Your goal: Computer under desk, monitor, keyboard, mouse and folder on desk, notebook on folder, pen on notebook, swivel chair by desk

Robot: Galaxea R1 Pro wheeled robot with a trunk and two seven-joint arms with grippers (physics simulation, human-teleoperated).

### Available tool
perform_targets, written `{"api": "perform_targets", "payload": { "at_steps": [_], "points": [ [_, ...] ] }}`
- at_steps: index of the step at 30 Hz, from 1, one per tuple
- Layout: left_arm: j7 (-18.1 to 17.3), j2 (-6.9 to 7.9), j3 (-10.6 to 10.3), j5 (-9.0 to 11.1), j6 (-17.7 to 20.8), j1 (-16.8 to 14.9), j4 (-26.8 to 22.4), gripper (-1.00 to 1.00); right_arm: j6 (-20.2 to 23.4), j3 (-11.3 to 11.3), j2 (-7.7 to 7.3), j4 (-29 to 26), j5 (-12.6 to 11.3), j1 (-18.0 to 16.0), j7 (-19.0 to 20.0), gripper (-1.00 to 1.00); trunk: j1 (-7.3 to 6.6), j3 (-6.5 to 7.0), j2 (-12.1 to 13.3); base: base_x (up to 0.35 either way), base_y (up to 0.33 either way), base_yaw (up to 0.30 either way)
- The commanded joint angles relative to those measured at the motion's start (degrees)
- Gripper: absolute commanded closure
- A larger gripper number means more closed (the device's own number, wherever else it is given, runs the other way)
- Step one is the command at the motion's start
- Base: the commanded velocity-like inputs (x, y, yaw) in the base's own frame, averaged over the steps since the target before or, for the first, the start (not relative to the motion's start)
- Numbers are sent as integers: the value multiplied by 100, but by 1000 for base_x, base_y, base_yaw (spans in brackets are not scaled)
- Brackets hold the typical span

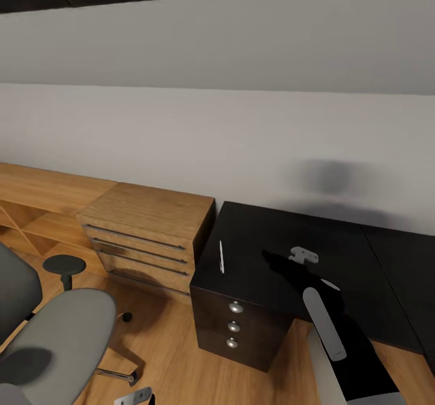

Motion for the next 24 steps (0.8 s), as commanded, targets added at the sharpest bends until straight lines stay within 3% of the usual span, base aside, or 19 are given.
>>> {"api": "perform_targets", "payload": {
  "at_steps": [1, 15, 17, 18, 20, 21, 24],
  "points": [
    [45, -2, -13, -16, -11, -9, -8, -100, 10, 7, -5, -10, -68, -4, -66, -100, -22, 12, 36, 0, 0, 0],
    [32, -27, -13, -8, 20, -9, 21, -100, 6, 5, -5, 0, -32, -5, -60, -100, -329, 263, 598, 0, 0, 0],
    [-5, 14, 327, -8, 45, -9, 174, -100, 4, 4, -1, 54, -57, -5, -79, -100, -373, 299, 678, 0, 0, 0],
    [-16, 53, 1199, -47, 871, -9, 352, -100, 2, 4, -5, 67, -29, -5, -91, -100, -395, 317, 718, 0, 0, 0],
    [-16, 66, 1416, -45, 989, -9, 492, -100, 5, 1, -5, 71, -34, -5, -86, -100, -439, 353, 798, 0, 0, 0],
    [-17, 84, 1622, -43, 1089, -9, 649, -100, 7, 1, -5, 74, -39, -3, -83, -100, -461, 371, 839, 0, 0, 0],
    [-21, 113, 1904, -44, 1284, -9, 869, -100, 7, -2, -5, 80, -41, -3, -81, -100, -527, 425, 959, 0, 0, 0]
  ]
}}
